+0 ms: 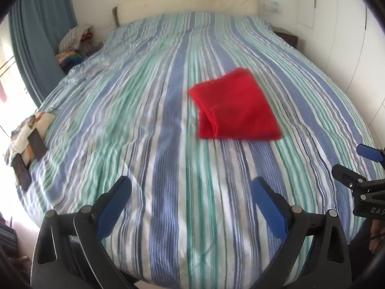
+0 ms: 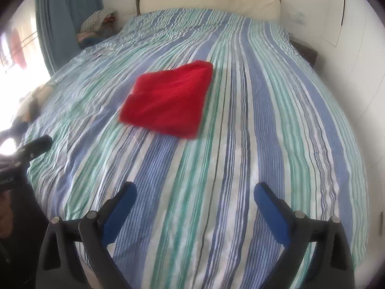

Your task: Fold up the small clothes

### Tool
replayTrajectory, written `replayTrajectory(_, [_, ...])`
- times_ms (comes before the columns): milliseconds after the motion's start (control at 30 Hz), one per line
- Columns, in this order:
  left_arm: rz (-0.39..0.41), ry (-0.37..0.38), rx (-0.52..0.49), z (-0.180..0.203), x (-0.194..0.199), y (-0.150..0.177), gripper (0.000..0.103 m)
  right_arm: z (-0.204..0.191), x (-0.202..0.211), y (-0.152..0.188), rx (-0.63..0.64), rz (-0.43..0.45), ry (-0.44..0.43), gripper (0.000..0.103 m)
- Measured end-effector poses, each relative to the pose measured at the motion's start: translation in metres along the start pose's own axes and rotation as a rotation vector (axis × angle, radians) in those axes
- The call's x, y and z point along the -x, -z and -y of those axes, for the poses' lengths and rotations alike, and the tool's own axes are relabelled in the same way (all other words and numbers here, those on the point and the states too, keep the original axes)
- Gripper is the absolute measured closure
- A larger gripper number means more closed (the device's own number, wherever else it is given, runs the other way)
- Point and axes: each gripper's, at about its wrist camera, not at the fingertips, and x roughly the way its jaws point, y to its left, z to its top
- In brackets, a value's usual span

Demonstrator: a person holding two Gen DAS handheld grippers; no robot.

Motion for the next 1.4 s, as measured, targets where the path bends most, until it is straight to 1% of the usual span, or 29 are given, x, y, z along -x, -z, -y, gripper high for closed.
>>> replayTrajectory(67, [-0.008, 0.025, 0.031, -0.003, 0.008, 0.004, 0.003, -0.004, 0.014, -0.006, -0.019, 0.021, -0.015, 0.006])
replayTrajectory(167, [-0.014, 0.032, 0.037, -0.002, 0.016, 0.007, 0.000, -0.010, 0.033, -0.013, -0.042, 0.049, -0.016, 0.003])
replayTrajectory(233, [0.007, 0.023, 0.038, -0.002, 0.020, 0.008, 0.000, -0.012, 0.041, -0.014, -0.055, 0.060, -0.021, 0.001])
replayTrajectory(333, [0.001, 0.024, 0.041, -0.003, 0.024, 0.008, 0.000, -0.016, 0.051, -0.015, -0.056, 0.070, -0.034, 0.001])
replayTrajectory(500, [0.008, -0.021, 0.062, -0.006, 0.033, 0.010, 0.000, -0.025, 0.063, -0.014, -0.026, 0.079, -0.036, 0.001])
replayTrajectory(633, [-0.009, -0.006, 0.054, -0.005, 0.037, 0.011, 0.000, -0.032, 0.068, -0.011, -0.003, 0.074, -0.023, 0.001])
replayTrajectory(700, [-0.011, -0.012, 0.047, -0.003, 0.041, 0.010, 0.000, -0.036, 0.068, -0.009, 0.020, 0.062, -0.002, 0.001])
replayTrajectory(767, [-0.017, -0.009, 0.047, -0.002, 0.044, 0.010, 0.000, -0.038, 0.069, -0.007, 0.026, 0.057, -0.007, 0.001])
replayTrajectory(867, [-0.019, -0.026, 0.046, -0.001, 0.048, 0.009, 0.000, -0.043, 0.072, -0.006, 0.032, 0.046, -0.017, 0.001])
replayTrajectory(1033, [-0.012, -0.042, 0.033, 0.001, 0.053, 0.008, 0.000, -0.053, 0.085, -0.007, 0.051, 0.069, -0.039, 0.001])
replayTrajectory(1200, [0.004, -0.053, 0.020, 0.003, 0.056, 0.007, 0.000, -0.055, 0.091, -0.008, 0.064, 0.083, -0.018, 0.001])
replayTrajectory(1400, [0.005, -0.078, 0.016, 0.003, 0.054, 0.007, 0.000, -0.052, 0.090, -0.009, 0.053, 0.068, -0.008, 0.001])
